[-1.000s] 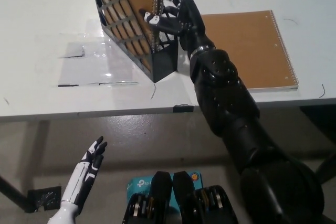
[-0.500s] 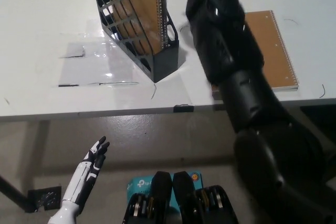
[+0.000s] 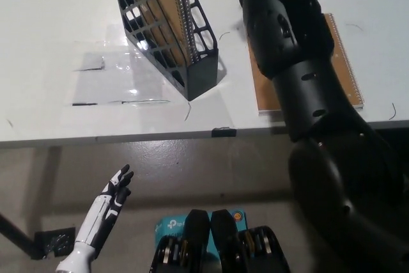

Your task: Use the right hand to pick up a book from the book holder on the left side and put it on another book on the right side

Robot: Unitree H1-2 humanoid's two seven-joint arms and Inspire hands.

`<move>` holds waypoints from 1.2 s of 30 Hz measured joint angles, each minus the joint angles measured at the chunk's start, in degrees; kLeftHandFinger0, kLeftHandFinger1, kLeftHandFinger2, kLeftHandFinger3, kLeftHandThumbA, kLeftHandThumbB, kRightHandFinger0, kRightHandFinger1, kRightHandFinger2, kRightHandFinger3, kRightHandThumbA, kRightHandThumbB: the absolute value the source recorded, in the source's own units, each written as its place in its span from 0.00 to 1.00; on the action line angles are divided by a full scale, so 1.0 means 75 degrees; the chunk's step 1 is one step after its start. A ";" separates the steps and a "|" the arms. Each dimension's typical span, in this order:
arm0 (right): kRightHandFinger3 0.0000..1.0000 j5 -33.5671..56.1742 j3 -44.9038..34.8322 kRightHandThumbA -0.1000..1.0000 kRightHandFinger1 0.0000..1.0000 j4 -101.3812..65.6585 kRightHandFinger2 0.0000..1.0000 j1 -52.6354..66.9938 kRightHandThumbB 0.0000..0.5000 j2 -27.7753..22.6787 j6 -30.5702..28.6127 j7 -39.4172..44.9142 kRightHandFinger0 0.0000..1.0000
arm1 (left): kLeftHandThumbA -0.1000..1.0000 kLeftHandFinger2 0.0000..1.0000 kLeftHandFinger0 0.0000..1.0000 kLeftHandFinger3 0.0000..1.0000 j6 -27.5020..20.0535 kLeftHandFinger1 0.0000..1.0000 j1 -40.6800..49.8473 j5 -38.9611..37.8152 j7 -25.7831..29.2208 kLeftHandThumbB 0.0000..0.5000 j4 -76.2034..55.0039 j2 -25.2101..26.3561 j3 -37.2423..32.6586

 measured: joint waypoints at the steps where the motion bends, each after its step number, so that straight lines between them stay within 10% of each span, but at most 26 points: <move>1: 1.00 -0.0143 0.0217 0.35 0.87 -0.0045 1.00 0.0073 0.42 -0.0067 -0.0002 -0.0045 0.59 | 1.00 1.00 0.95 1.00 -0.0004 1.00 0.0002 0.0013 0.0000 0.26 0.0000 0.0004 -0.0004; 2: 1.00 -0.0275 0.0433 0.66 1.00 -0.0087 1.00 0.0164 0.66 -0.0136 -0.0003 -0.0100 1.00 | 1.00 1.00 0.96 1.00 -0.0014 1.00 0.0002 0.0025 -0.0001 0.29 0.0000 0.0008 -0.0009; 7: 1.00 -0.1085 0.2109 0.89 1.00 -0.0762 1.00 0.1081 1.00 -0.0644 0.0153 0.0192 1.00 | 1.00 1.00 0.96 1.00 -0.0016 1.00 0.0005 0.0026 -0.0005 0.35 0.0071 0.0009 -0.0011; 14: 1.00 -0.1993 0.3722 0.94 1.00 -0.0246 1.00 0.2245 1.00 -0.0926 0.0091 0.0642 1.00 | 1.00 0.99 0.93 1.00 -0.0028 1.00 0.0063 0.0030 -0.0009 0.38 0.0081 0.0010 -0.0074; 36: 1.00 -0.2144 0.3403 1.00 1.00 0.0306 1.00 0.2170 1.00 -0.0929 -0.0721 0.1108 1.00 | 1.00 0.91 0.92 1.00 -0.0022 0.97 0.0075 0.0010 -0.0043 0.38 0.0078 0.0031 -0.0190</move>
